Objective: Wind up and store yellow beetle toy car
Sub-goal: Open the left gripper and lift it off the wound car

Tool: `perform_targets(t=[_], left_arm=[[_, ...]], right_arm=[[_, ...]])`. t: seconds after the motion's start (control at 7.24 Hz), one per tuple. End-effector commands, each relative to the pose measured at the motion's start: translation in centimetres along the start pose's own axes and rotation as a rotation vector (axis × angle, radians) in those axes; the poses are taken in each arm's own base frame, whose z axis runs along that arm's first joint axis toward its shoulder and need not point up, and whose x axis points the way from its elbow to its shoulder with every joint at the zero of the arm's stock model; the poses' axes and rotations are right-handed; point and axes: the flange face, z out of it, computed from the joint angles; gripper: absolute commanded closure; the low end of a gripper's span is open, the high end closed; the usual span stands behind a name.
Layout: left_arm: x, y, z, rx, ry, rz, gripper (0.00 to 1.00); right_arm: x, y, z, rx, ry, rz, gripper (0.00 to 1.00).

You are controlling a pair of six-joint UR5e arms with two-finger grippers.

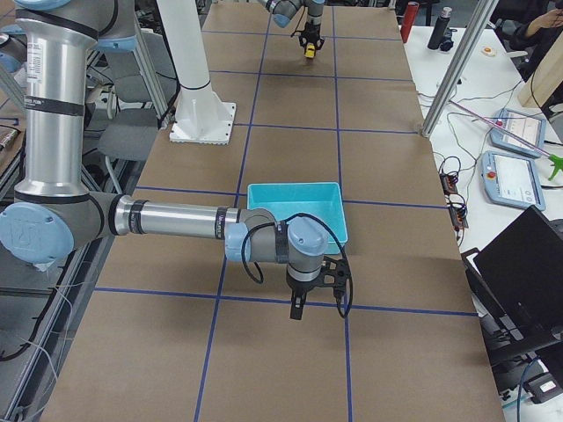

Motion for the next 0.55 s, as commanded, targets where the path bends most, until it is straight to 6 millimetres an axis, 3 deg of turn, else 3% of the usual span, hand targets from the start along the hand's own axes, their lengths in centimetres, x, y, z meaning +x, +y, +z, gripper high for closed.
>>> perform_targets(t=[0.0, 0.41], left_arm=[[-0.02, -0.15, 0.09, 0.001, 0.002, 0.002, 0.0], [-0.14, 0.04, -0.18, 0.0, -0.003, 0.0, 0.0]], right_arm=[[-0.02, 0.01, 0.09, -0.002, 0.0, 0.0, 0.0], [0.05, 0.0, 0.04, -0.001, 0.001, 0.001, 0.0]])
